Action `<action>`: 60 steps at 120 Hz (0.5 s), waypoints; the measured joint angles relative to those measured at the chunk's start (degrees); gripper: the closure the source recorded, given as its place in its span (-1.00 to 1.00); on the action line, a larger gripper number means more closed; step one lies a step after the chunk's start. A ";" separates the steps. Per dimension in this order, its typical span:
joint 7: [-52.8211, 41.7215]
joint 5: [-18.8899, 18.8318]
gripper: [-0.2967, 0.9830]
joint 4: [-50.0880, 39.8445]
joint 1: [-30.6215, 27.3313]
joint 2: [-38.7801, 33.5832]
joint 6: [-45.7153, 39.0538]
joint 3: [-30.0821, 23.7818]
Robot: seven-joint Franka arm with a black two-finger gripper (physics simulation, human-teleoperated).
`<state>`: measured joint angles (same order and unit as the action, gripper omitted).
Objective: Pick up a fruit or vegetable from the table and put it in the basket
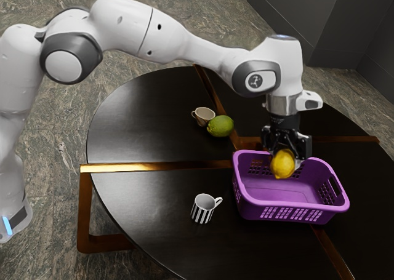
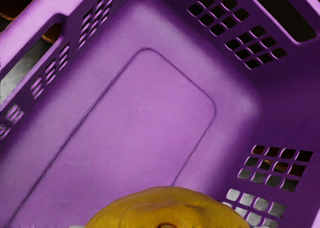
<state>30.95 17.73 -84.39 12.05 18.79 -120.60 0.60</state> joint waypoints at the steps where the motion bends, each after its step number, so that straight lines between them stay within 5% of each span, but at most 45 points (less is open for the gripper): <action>1: 0.11 0.01 0.01 0.00 0.00 0.03 0.00 0.00; 24: 2.10 0.01 0.01 0.74 -0.89 1.51 -0.05 -0.08; 39: 2.75 0.80 -0.31 0.93 -1.66 1.58 -0.16 -0.10; 60: 2.60 1.53 -0.47 0.95 -1.77 1.27 -0.26 0.11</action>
<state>33.56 19.26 -83.43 10.29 20.06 -120.85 0.71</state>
